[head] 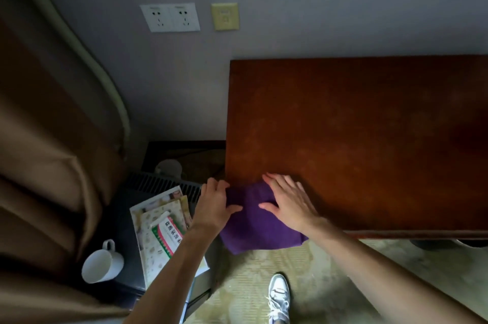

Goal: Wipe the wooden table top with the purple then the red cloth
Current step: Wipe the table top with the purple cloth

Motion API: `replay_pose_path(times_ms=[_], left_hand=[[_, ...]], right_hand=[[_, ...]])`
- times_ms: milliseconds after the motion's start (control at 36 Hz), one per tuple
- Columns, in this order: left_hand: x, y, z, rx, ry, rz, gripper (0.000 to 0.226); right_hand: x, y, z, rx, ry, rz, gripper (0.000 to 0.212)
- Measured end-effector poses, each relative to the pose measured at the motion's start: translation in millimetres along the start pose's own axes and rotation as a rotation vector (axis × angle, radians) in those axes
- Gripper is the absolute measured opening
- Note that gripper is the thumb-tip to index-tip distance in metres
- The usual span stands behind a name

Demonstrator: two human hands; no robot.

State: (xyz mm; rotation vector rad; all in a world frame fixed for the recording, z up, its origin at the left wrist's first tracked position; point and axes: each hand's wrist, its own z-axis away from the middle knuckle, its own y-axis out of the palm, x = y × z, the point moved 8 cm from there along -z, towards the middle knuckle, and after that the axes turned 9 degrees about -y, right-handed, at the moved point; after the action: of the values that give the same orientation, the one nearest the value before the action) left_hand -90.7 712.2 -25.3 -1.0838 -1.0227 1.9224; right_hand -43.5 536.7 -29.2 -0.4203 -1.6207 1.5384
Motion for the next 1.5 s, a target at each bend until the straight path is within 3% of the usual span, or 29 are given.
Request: replay_pose_path(times_ms=[139,306,472,611,722,861,917,1000,1083,1278,1500], left_hand=[[-10,-1,-16,0.094,0.000,-0.069,0.044],[-24,-32,-21,0.150,0.049,0.138,0.032],[-76,-122,-15,-0.049,0.229,0.171,0.024],[-103,-157,8,-0.277,0.486,0.075,0.027],[-80,-105,10,-0.300,0.537,0.007,0.051],[-31,-5,17,-0.137,0.556,-0.101,0.044],[-12,18,28,-0.103,0.535,-0.062,0.046],[-2,17,42,-0.122,0.535,0.001,0.047],[0,-3,39,-0.209,0.507,0.017,0.037],[27,-21,14,-0.306,0.308,0.197,0.027],[42,-11,7,-0.276,0.214,0.285,0.032]], right_hand=[[-7,-1,-15,-0.003,0.006,0.109,0.068],[-12,-25,-30,0.159,-0.058,0.032,0.056],[-10,-114,-34,-0.129,-0.100,-0.253,0.032],[3,-164,-29,-0.370,-0.218,-0.116,0.027],[1,-121,-20,-0.357,-0.265,0.064,0.043],[-9,-19,14,-0.101,-0.248,0.048,0.044],[-6,4,30,-0.105,-0.239,0.041,0.038],[0,-8,29,-0.199,-0.179,0.025,0.051],[5,-26,0,-0.265,-0.245,0.070,0.045],[8,21,-68,-0.080,-0.269,0.185,0.066],[45,44,-10,-0.097,-0.228,0.240,0.074]])
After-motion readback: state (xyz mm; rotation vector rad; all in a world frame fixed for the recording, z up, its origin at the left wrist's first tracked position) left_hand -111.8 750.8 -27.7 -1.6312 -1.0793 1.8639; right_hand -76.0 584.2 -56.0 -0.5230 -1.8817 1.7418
